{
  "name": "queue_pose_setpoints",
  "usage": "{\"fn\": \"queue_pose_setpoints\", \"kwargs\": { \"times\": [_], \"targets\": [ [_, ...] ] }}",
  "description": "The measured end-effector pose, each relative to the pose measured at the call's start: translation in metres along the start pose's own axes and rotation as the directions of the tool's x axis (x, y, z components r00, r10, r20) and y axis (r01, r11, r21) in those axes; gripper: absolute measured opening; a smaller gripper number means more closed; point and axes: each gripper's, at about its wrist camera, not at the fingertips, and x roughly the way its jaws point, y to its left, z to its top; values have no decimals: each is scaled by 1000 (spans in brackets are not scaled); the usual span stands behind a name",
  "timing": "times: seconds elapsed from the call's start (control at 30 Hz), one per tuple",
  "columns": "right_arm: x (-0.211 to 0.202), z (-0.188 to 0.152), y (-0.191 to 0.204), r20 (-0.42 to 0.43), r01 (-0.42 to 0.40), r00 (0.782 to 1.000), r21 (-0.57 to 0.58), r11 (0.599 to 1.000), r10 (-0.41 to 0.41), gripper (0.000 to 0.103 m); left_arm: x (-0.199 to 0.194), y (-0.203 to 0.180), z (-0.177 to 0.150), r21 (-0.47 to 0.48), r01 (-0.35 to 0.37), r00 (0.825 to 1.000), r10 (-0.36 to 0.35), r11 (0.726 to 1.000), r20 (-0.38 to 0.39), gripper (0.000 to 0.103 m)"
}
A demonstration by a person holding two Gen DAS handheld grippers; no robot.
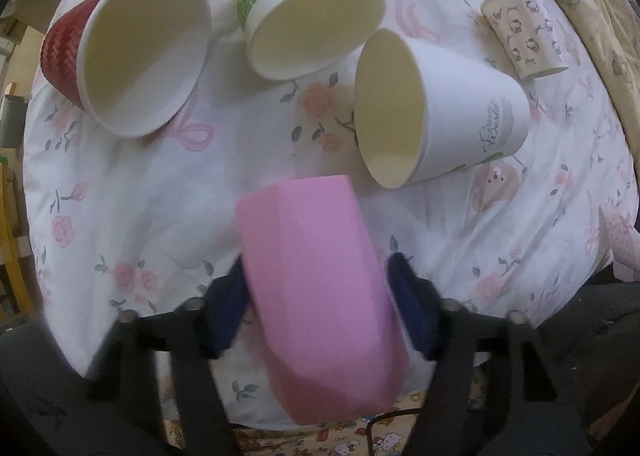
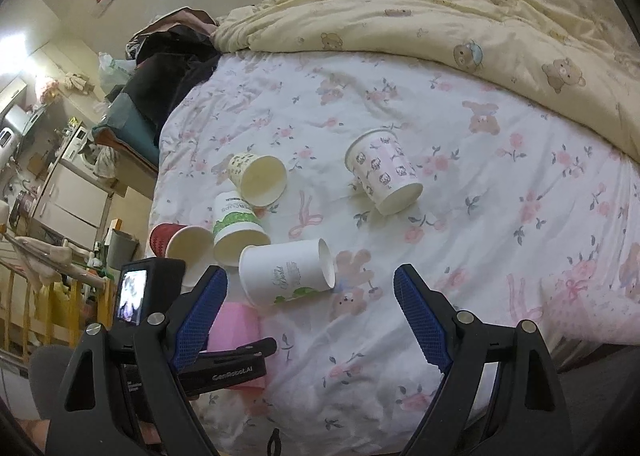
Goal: Flip cup upside down
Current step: 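Move the left tool to the pink cup and close on its body, then lift the pink cup with the left tool and rotate its hexagonal base upward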
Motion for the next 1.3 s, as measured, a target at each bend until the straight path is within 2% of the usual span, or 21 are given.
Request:
{"fn": "queue_pose_setpoints", "kwargs": {
  "times": [0.13, 0.37, 0.47, 0.53, 0.67, 0.83, 1.0, 1.07, 1.13, 1.2, 1.27, 1.3],
  "targets": [
    [-2, -1, 5, 11, 20, 1000, -30, 999, -19, 88, -7, 13, -3, -8, 33, 999, -33, 999, -6, 59],
    [2, -2, 4, -2, 20, 1000, -23, 1000, -20, 88, -38, 34, -8, 1, 105, 992, -104, 995, 68, 57],
    [4, -3, 5, -5, 30, 1000, -31, 999, -31, 88, -64, 46, -15, 6, 125, 984, -125, 992, 130, 57],
    [4, -4, 7, -5, 31, 999, -39, 999, -31, 88, -80, 56, -21, 19, 138, 971, -139, 990, 192, 57],
    [9, -7, 13, -20, 34, 999, -58, 998, -35, 88, -107, 79, -25, 12, 176, 950, -173, 984, 259, 57],
    [20, -12, 20, -55, 22, 998, -74, 997, -26, 88, -112, 87, -31, 13, 179, 927, -173, 984, 332, 57],
    [32, -17, 27, -89, 26, 995, -102, 994, -35, 88, -97, 94, -28, -19, 225, 924, -207, 974, 323, 57],
    [39, -19, 31, -113, 16, 993, -111, 994, -29, 88, -95, 96, -26, -35, 252, 917, -227, 967, 329, 57],
    [45, -22, 35, -145, -18, 989, -117, 993, 0, 88, -96, 96, -24, -44, 269, 909, -238, 962, 342, 57],
    [48, -25, 40, -184, -89, 981, -111, 990, 67, 88, -98, 99, -22, -57, 281, 904, -244, 958, 353, 57],
    [52, -29, 47, -233, -189, 959, -99, 977, 162, 88, -98, 102, -21, -73, 306, 897, -262, 949, 356, 57],
    [55, -32, 53, -273, -255, 936, -92, 962, 222, 88, -98, 102, -20, -75, 312, 896, -267, 947, 354, 57]
  ]
}}
